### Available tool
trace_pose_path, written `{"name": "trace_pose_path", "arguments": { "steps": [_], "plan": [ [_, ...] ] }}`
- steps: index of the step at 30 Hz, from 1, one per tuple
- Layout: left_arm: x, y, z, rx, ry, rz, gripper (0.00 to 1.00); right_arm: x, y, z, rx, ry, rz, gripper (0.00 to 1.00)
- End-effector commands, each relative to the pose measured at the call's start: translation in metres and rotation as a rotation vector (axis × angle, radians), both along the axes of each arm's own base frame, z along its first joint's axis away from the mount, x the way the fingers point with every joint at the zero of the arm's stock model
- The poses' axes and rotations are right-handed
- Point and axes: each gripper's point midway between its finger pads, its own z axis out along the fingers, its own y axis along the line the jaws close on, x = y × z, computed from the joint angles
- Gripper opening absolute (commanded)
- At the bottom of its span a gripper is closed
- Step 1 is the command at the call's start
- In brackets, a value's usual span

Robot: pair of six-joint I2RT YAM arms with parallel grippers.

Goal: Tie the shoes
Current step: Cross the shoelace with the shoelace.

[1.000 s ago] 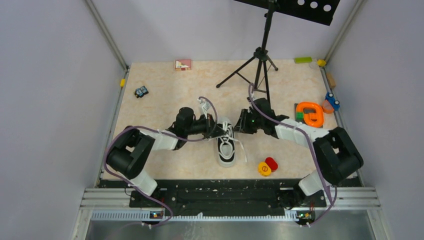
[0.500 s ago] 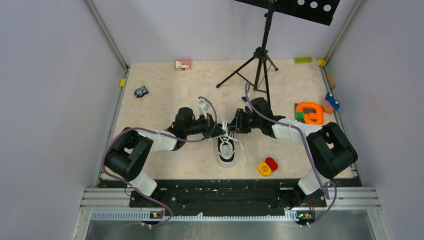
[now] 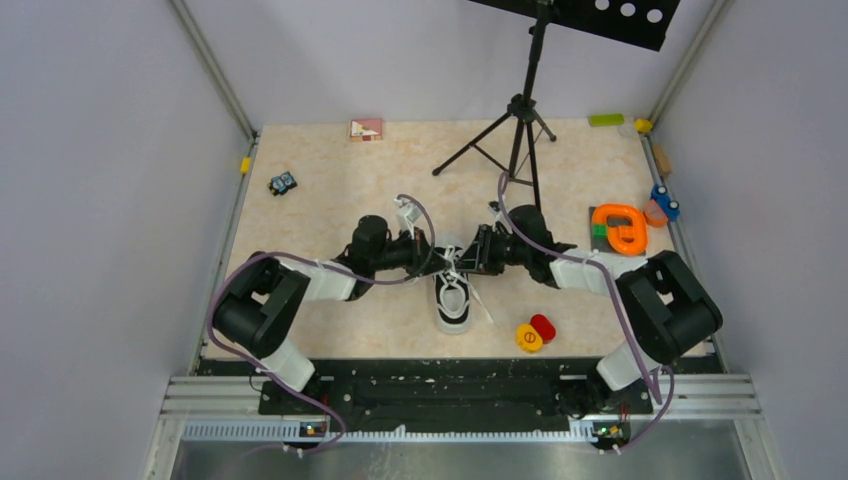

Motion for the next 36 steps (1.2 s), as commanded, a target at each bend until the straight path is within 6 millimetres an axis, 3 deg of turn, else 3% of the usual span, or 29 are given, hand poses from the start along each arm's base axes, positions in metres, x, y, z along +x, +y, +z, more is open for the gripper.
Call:
{"name": "trace_pose_path", "arguments": {
  "steps": [1,19,36],
  "plan": [
    [0.01,-0.005,0.009,-0.015,-0.059,-0.003,0.0,0.007,0.004,0.032,0.107,-0.086,-0.002,0.27],
    [0.008,-0.005,0.011,-0.023,-0.052,-0.01,0.0,0.01,0.006,0.028,0.118,-0.072,0.011,0.27],
    [0.007,-0.006,0.026,-0.061,-0.091,-0.017,0.0,0.021,0.008,0.022,0.089,-0.064,-0.006,0.19]
  ]
}}
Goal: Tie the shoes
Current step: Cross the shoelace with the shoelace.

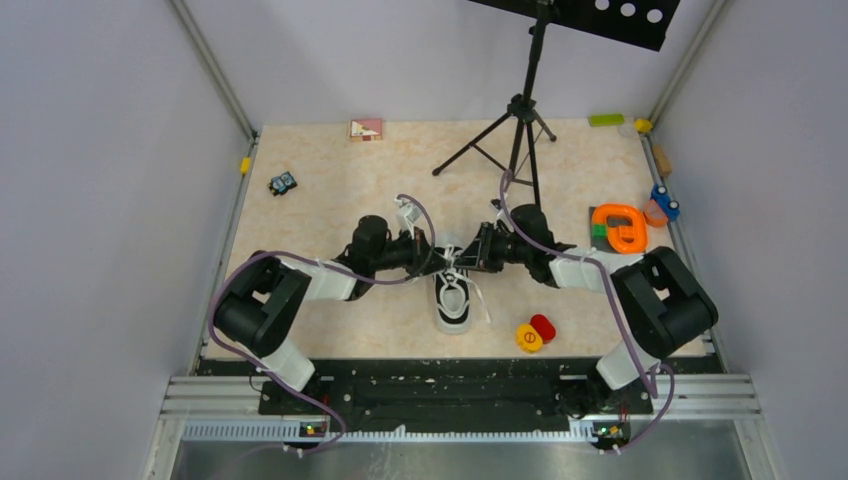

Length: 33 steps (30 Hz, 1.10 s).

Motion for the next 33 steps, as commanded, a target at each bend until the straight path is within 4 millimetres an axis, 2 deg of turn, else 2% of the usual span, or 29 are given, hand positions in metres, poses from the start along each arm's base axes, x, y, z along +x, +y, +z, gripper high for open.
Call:
{"name": "trace_pose_path", "arguments": {
  "steps": [1,7,16,33],
  "plan": [
    [0.007,-0.006,0.032,-0.075,-0.098,-0.016,0.0,0.014,0.005,0.016,0.02,-0.06,0.012,0.18],
    [0.008,-0.01,0.041,-0.115,-0.093,-0.016,0.0,0.012,0.005,0.018,0.026,-0.066,0.023,0.17],
    [0.012,-0.007,0.032,-0.074,-0.093,-0.004,0.0,0.007,0.006,0.027,0.074,-0.083,0.049,0.16],
    [0.008,-0.008,0.033,-0.085,-0.083,-0.022,0.0,0.0,0.023,0.032,0.113,-0.085,0.158,0.15]
  ]
}}
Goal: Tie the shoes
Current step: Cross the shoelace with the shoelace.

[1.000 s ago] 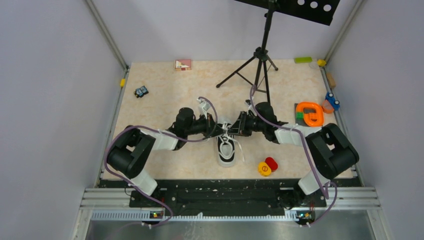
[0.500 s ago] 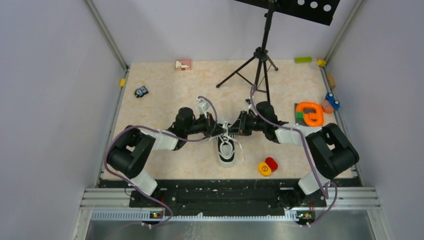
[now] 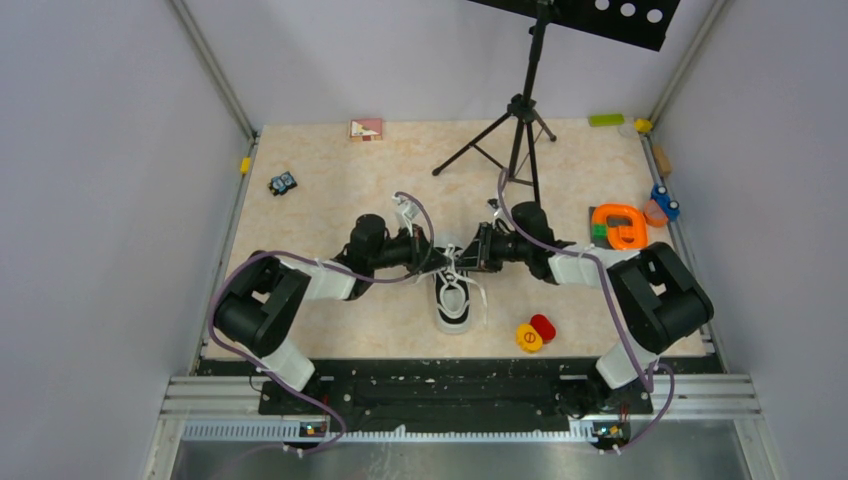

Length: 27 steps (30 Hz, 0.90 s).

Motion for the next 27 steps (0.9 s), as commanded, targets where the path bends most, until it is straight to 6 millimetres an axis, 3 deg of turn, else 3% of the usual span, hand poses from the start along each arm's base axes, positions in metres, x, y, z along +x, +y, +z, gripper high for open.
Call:
{"name": "trace_pose_path", "arguments": {
  "steps": [1,13,23,27],
  "plan": [
    [0.007,-0.006,0.022,-0.042,-0.076,-0.014,0.0,0.008,0.018,0.031,0.08,-0.107,0.071,0.15],
    [0.004,-0.006,0.019,-0.041,-0.065,-0.026,0.0,0.001,0.034,0.044,0.114,-0.13,0.153,0.09],
    [0.003,-0.005,0.013,-0.022,-0.066,-0.032,0.0,-0.006,0.04,0.052,0.149,-0.134,0.204,0.17],
    [0.003,-0.005,0.01,-0.015,-0.065,-0.034,0.0,-0.008,0.04,0.053,0.157,-0.138,0.212,0.14]
  ]
}}
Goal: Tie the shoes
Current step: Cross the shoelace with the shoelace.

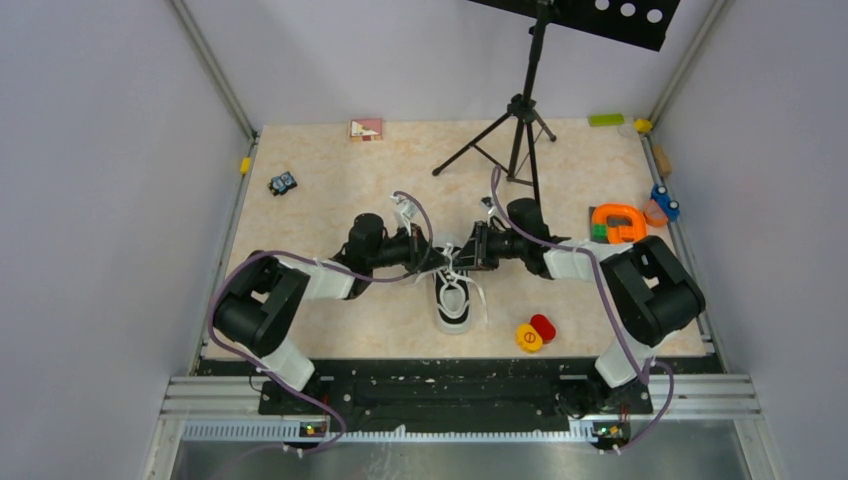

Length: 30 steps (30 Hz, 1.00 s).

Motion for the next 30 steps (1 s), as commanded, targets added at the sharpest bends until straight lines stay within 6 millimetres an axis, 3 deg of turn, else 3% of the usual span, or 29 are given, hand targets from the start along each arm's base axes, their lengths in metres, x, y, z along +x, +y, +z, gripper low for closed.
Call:
{"name": "trace_pose_path", "arguments": {
  "steps": [1,7,12,18,30],
  "plan": [
    [0.001,-0.008,0.009,-0.013,-0.059,-0.033,0.0,-0.008,0.03,0.053,0.15,-0.133,0.147,0.13],
    [-0.004,-0.009,0.005,-0.006,-0.05,-0.061,0.0,-0.01,0.03,0.057,0.182,-0.138,0.144,0.12],
    [-0.004,-0.008,0.0,0.011,-0.052,-0.067,0.0,-0.011,0.031,0.063,0.199,-0.146,0.151,0.22],
    [-0.003,-0.008,-0.001,0.011,-0.058,-0.066,0.0,-0.012,0.032,0.07,0.22,-0.159,0.17,0.23],
    [-0.014,-0.012,0.002,-0.038,-0.147,-0.156,0.0,-0.016,0.028,0.065,0.213,-0.152,0.182,0.07]
  ]
}}
